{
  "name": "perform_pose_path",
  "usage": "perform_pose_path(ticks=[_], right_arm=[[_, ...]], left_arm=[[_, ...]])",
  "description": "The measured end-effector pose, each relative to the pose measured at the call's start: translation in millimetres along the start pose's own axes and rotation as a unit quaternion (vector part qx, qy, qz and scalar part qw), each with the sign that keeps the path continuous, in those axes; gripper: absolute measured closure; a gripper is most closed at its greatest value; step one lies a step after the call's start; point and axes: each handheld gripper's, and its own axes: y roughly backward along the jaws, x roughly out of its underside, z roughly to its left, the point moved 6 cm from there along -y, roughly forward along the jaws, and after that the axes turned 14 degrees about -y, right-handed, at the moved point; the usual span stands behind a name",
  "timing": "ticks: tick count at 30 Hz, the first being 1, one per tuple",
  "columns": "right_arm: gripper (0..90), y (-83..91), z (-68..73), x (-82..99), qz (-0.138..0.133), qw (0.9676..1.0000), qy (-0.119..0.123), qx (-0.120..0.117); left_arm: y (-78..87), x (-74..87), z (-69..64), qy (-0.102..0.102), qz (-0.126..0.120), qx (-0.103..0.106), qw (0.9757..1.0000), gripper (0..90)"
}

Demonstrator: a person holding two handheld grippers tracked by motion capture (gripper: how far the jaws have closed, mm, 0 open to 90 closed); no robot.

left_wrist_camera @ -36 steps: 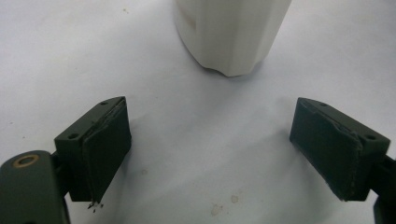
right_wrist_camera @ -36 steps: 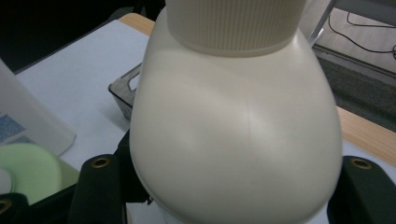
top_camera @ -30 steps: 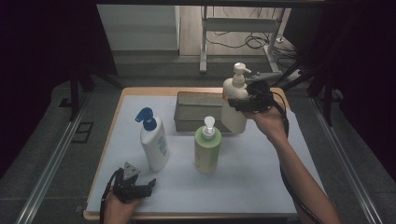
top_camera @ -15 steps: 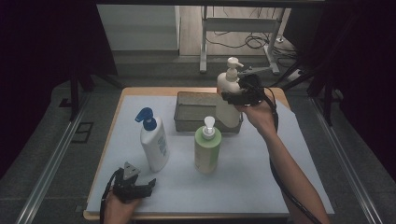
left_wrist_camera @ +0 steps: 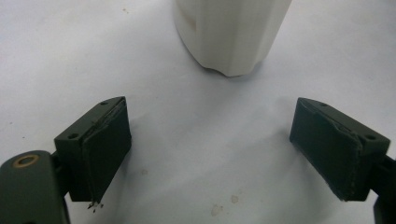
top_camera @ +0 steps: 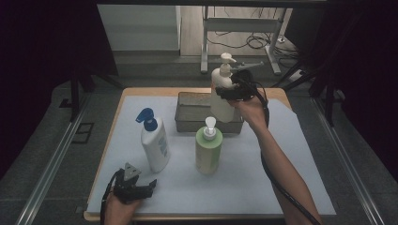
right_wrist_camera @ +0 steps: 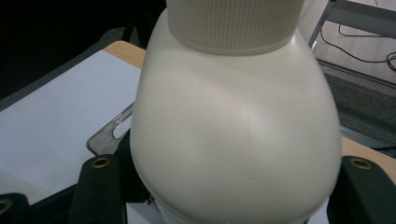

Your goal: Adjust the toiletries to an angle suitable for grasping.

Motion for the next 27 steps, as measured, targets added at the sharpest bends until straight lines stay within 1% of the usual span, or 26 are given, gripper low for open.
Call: perform_pose_path(ticks=[8, 13, 16, 20, 27], right_arm=[[37.3, -15.4, 3.4, -7.0, -0.004, 1.0000, -0.001, 0.005], [37.3, -28.6, 6.7, -8.9, -0.006, 1.0000, 0.001, 0.005], [37.3, -35.7, 8.9, -8.7, -0.004, 1.0000, 0.001, 0.005], [37.3, -45.1, 13.5, -7.8, -0.006, 0.9999, 0.012, 0.010], [37.3, -55.6, 19.1, -0.8, 0.000, 0.9999, 0.015, 0.004]], left_arm=[[0.0, 0.0, -0.1, 0.001, -0.001, 0.000, 1.0000, 12.2], [0.0, 0.1, 0.0, 0.000, 0.000, 0.000, 1.0000, 12.2], [0.1, 0.1, -0.2, 0.002, 0.000, 0.000, 1.0000, 12.2], [0.1, 0.1, -0.3, 0.001, 0.000, 0.000, 1.0000, 12.2], [0.2, 0.2, -0.2, 0.001, 0.001, 0.000, 1.0000, 12.2]])
